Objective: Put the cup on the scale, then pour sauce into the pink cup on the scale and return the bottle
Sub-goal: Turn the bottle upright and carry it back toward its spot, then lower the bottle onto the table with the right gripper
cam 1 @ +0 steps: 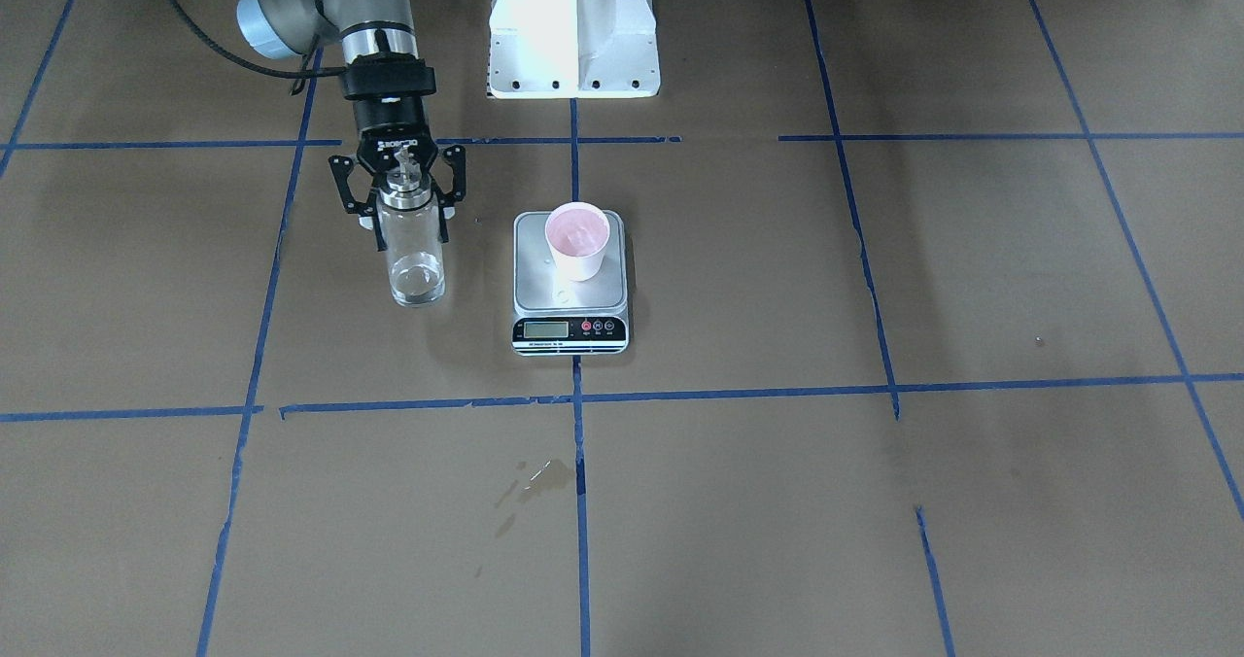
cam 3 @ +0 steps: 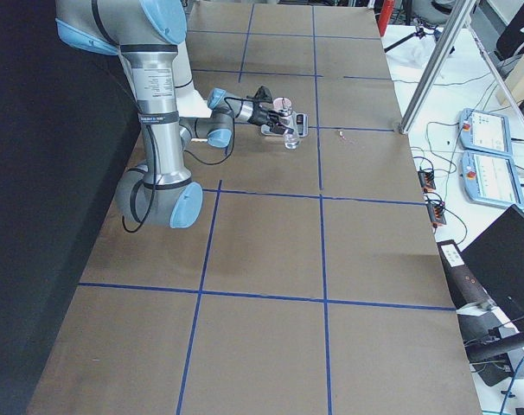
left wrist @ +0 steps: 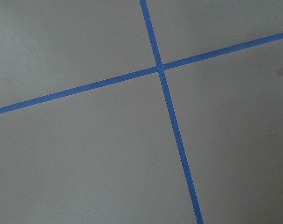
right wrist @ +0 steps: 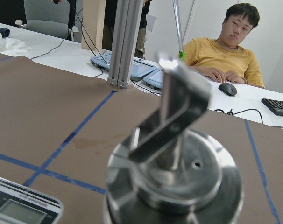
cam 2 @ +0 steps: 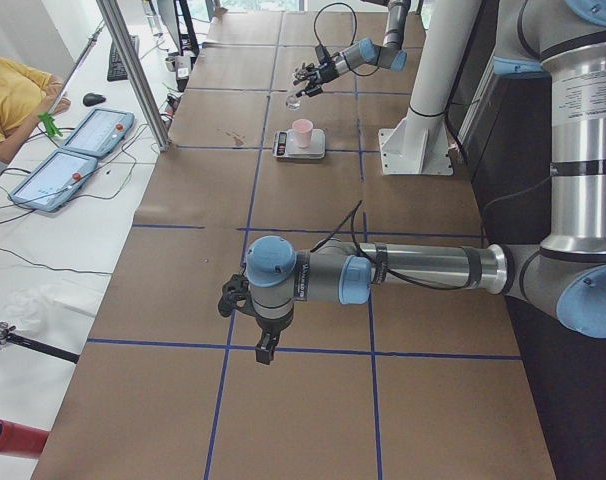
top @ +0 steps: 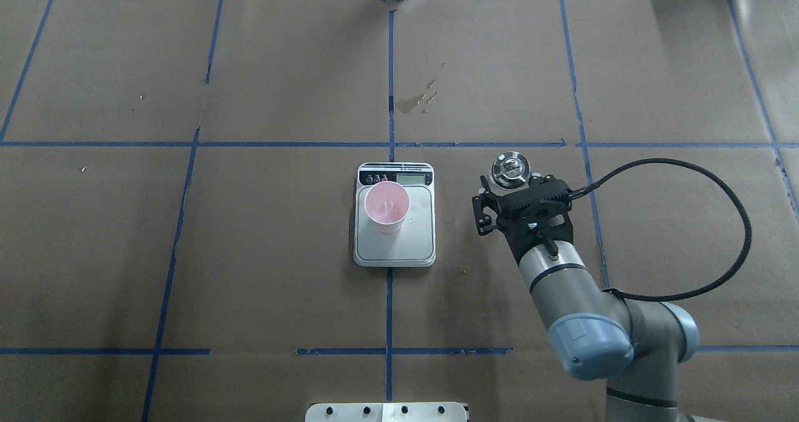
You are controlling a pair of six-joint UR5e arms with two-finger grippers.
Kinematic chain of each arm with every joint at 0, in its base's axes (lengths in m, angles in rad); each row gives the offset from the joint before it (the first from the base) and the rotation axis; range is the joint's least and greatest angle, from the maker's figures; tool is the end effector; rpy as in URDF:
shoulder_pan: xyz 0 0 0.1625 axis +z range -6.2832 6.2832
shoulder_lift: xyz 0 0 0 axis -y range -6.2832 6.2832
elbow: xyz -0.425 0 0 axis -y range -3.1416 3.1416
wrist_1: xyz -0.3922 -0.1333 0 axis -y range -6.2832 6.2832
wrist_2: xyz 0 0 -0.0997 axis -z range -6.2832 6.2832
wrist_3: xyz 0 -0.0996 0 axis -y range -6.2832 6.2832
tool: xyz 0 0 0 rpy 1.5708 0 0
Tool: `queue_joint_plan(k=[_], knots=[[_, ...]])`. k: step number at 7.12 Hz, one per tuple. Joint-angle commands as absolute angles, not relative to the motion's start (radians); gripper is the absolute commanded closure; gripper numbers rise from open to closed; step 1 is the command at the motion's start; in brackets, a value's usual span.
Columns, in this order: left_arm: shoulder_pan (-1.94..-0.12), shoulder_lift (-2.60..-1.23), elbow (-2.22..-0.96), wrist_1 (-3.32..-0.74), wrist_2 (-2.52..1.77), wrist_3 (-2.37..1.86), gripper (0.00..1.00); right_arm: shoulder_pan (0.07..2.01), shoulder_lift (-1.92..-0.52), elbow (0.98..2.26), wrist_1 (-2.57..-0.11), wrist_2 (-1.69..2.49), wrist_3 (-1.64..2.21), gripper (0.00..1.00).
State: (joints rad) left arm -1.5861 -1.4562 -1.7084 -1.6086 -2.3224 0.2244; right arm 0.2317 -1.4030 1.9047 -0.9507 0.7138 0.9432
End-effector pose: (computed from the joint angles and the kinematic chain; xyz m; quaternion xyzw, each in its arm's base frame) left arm -0.0721 -0.4464 0.6423 0.0719 0.3608 0.1081 0.9235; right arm -0.4552 -0.3217 0.3314 0.5214 -0.2933 0.0652 0.7986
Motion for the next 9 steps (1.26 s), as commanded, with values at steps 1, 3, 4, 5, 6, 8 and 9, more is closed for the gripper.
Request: queue_joint_plan(k=[1, 3, 4, 5, 6, 8, 9], knots=[[-1.586, -1.456, -1.707, -1.609, -2.322, 0.225, 0.0, 0.324, -1.552, 1.968, -0.95, 0.932, 1.143, 1.0], [-1.586, -1.456, -1.707, -1.611, -2.322, 0.225, 0.0, 0.383, -1.588, 1.982, -0.956, 1.03, 1.149, 1.0], [-1.586, -1.456, -1.707, -1.612, -2.322, 0.225, 0.0, 0.388, -1.598, 1.979, -0.959, 1.058, 1.155, 1.0], [-1.586, -1.456, -1.707, -1.612, -2.322, 0.225, 0.0, 0.387, -1.6, 1.977, -0.959, 1.063, 1.164, 1.0], [-1.586, -1.457, -1.707, -1.612, -2.322, 0.225, 0.0, 0.387, -1.601, 1.974, -0.959, 1.063, 1.179, 1.0], [-1.586, -1.457, -1.707, -1.612, -2.322, 0.225, 0.0, 0.385, -1.608, 1.97, -0.959, 1.065, 1.195, 1.0], [-1.586, -1.457, -1.707, -1.612, -2.322, 0.225, 0.0, 0.385, -1.612, 1.964, -0.959, 1.063, 1.201, 0.99]])
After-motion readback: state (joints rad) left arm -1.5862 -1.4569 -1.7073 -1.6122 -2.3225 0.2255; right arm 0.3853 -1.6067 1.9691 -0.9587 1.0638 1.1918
